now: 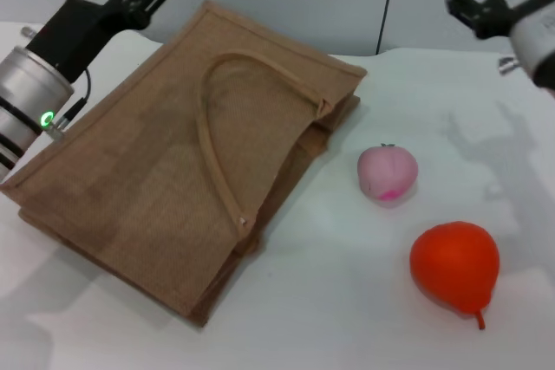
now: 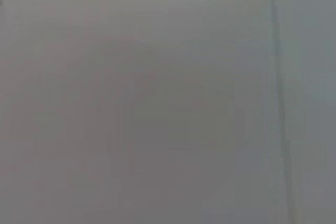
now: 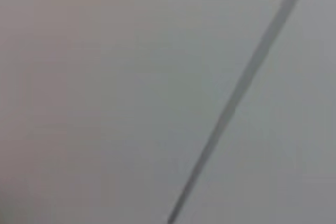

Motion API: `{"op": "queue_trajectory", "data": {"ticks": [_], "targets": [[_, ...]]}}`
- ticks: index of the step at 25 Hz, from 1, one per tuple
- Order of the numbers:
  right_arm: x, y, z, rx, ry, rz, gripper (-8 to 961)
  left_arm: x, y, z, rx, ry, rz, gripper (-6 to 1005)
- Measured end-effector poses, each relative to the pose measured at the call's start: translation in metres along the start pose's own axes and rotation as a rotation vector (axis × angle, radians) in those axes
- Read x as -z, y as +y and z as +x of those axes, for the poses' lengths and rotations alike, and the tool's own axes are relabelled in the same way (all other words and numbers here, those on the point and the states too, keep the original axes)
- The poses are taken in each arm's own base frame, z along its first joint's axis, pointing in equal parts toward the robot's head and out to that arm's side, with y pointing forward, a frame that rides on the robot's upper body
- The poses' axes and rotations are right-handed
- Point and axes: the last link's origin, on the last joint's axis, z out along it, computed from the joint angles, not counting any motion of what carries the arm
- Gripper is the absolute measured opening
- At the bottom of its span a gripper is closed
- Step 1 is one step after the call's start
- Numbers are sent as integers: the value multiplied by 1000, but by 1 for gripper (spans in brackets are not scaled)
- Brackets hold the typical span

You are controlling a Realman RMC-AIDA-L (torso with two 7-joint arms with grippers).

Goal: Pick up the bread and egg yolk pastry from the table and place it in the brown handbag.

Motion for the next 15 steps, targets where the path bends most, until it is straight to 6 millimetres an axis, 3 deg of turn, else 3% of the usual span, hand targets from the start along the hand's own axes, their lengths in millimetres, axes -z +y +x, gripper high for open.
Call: {"op": "queue_trajectory", "data": {"ticks": [4, 5, 8, 15], "targets": [[16, -2, 32, -99, -51, 120, 884, 8, -4, -7, -14, 13, 96, 706], [16, -2, 32, -99, -51, 120, 884, 9, -3, -9, -15, 12, 117, 726], [25, -3, 50, -193, -87, 150, 884, 12, -4, -12, -11, 20, 161, 724], [38, -1, 64, -238, -173, 167, 884, 15, -9, -20, 17, -17, 232, 720]]}}
